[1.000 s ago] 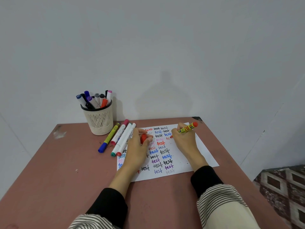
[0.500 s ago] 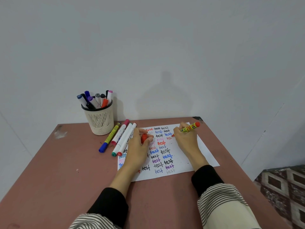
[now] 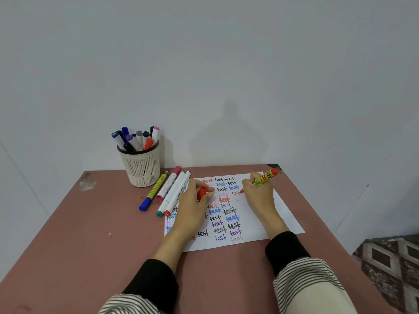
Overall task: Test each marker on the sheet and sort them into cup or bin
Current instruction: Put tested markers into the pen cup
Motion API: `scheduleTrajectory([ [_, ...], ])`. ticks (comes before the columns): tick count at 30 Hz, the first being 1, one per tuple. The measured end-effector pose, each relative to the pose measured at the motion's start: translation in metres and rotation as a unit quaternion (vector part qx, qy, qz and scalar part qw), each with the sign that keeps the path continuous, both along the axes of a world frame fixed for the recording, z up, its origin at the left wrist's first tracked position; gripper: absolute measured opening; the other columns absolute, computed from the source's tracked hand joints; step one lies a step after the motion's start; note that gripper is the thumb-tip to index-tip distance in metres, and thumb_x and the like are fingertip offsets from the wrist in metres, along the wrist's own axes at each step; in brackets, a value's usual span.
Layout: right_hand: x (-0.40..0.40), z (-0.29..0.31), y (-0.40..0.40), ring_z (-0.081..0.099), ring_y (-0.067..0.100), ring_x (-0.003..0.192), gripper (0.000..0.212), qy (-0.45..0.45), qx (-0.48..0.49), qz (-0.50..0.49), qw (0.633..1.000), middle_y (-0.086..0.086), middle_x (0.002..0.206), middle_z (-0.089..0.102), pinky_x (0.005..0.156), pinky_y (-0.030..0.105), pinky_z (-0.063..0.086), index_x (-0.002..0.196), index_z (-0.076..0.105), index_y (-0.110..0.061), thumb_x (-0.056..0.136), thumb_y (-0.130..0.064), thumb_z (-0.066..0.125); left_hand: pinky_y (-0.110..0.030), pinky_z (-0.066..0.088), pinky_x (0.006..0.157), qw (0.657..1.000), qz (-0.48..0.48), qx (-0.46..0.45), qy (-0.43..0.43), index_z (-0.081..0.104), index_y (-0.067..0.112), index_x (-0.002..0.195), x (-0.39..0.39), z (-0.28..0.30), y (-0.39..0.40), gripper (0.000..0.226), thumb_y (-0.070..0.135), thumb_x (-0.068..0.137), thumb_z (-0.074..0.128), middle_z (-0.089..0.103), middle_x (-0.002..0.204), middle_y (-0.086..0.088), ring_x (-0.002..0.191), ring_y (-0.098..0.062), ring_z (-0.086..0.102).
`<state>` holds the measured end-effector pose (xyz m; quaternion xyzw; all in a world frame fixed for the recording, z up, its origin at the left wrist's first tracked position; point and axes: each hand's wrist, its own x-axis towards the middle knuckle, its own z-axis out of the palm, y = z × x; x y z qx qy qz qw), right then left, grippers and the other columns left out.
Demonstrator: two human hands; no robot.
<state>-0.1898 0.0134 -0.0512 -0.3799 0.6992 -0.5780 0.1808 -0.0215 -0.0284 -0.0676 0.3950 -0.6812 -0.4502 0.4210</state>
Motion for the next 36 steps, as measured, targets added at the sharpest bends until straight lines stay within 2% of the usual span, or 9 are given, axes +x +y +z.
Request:
scheduleTrajectory([
  [4,0.001,-0.001,0.001,0.026,0.008,0.049,0.036,0.011,-0.027,-0.020,0.999,-0.004,0.055,0.027,0.053,0.029,0.028,0.062,0.030,-0.015,0.087,-0.003,0.053,-0.005,0.043,0.081,1.000,0.013,-0.025,-0.001,0.064,0.026,0.104,0.002,0.005,0.002,0.014,0.017,0.092,0.064,0.063,0.107,0.013,0.100,-0.004,0.058],
  [8,0.009,0.007,0.004,0.046,0.007,0.057,0.034,-0.031,-0.079,-0.030,0.996,-0.004,0.058,0.047,0.061,0.028,0.044,0.067,0.045,-0.013,0.090,-0.024,0.068,-0.017,0.052,0.077,0.996,0.034,-0.053,0.060,0.064,0.031,0.112,0.008,0.015,0.002,0.024,0.019,0.091,0.066,0.063,0.103,0.009,0.082,-0.007,0.068],
  [11,0.020,0.012,0.005,0.050,0.004,0.061,0.026,-0.134,-0.097,-0.005,0.986,-0.009,0.058,0.055,0.059,0.021,0.041,0.077,0.052,-0.015,0.087,-0.027,0.072,-0.020,0.054,0.073,0.996,0.048,-0.023,0.072,0.057,0.032,0.109,0.009,0.018,0.001,0.026,0.020,0.089,0.069,0.065,0.094,0.008,0.074,-0.004,0.068],
  [16,0.041,0.016,-0.001,0.048,0.010,0.058,0.018,-0.358,-0.129,0.067,0.922,0.002,0.071,0.058,0.055,0.023,0.040,0.091,0.068,-0.003,0.091,-0.021,0.066,-0.033,0.053,0.091,0.996,0.071,-0.003,0.060,0.064,0.018,0.103,0.009,0.011,-0.002,0.013,0.015,0.091,0.066,0.066,0.099,0.009,0.098,-0.012,0.063],
  [20,0.043,0.021,0.000,0.058,0.014,0.065,0.016,-0.428,-0.167,0.088,0.884,0.007,0.081,0.063,0.064,0.024,0.053,0.095,0.065,0.002,0.094,-0.014,0.061,-0.029,0.051,0.093,0.995,0.071,-0.005,0.063,0.064,0.026,0.104,0.012,0.011,-0.004,0.018,0.011,0.094,0.060,0.063,0.098,0.020,0.099,-0.006,0.062],
  [23,0.043,0.021,0.001,0.062,0.016,0.065,0.008,-0.403,-0.161,0.086,0.897,0.007,0.076,0.061,0.064,0.024,0.056,0.090,0.058,-0.005,0.091,-0.009,0.065,-0.025,0.051,0.092,0.995,0.068,0.005,0.072,0.067,0.021,0.110,0.012,0.010,-0.006,0.021,0.010,0.095,0.058,0.061,0.099,0.024,0.100,-0.001,0.060],
  [29,0.044,0.019,-0.002,0.061,0.014,0.059,0.012,-0.350,-0.156,0.072,0.921,0.006,0.067,0.061,0.059,0.022,0.054,0.085,0.057,-0.005,0.089,-0.010,0.067,-0.032,0.053,0.090,0.994,0.034,0.029,0.104,0.067,0.027,0.100,0.009,0.006,-0.009,0.018,0.012,0.093,0.062,0.070,0.104,0.002,0.103,-0.014,0.065],
  [33,0.044,0.017,-0.001,0.056,0.013,0.057,0.014,-0.328,-0.132,0.091,0.931,0.005,0.064,0.058,0.058,0.023,0.050,0.078,0.060,-0.005,0.087,-0.009,0.070,-0.025,0.058,0.071,0.993,0.003,0.045,0.109,0.067,0.018,0.103,0.007,0.010,-0.005,0.013,0.012,0.094,0.060,0.071,0.096,-0.003,0.080,-0.010,0.069],
  [36,0.042,0.015,-0.001,0.051,0.014,0.055,0.016,-0.310,-0.109,0.096,0.940,0.005,0.060,0.055,0.057,0.024,0.045,0.077,0.060,-0.004,0.086,-0.011,0.071,-0.028,0.056,0.062,0.998,0.012,0.012,0.053,0.066,0.015,0.105,0.007,0.005,-0.003,0.013,0.015,0.098,0.056,0.067,0.081,-0.003,0.057,-0.003,0.059],
])
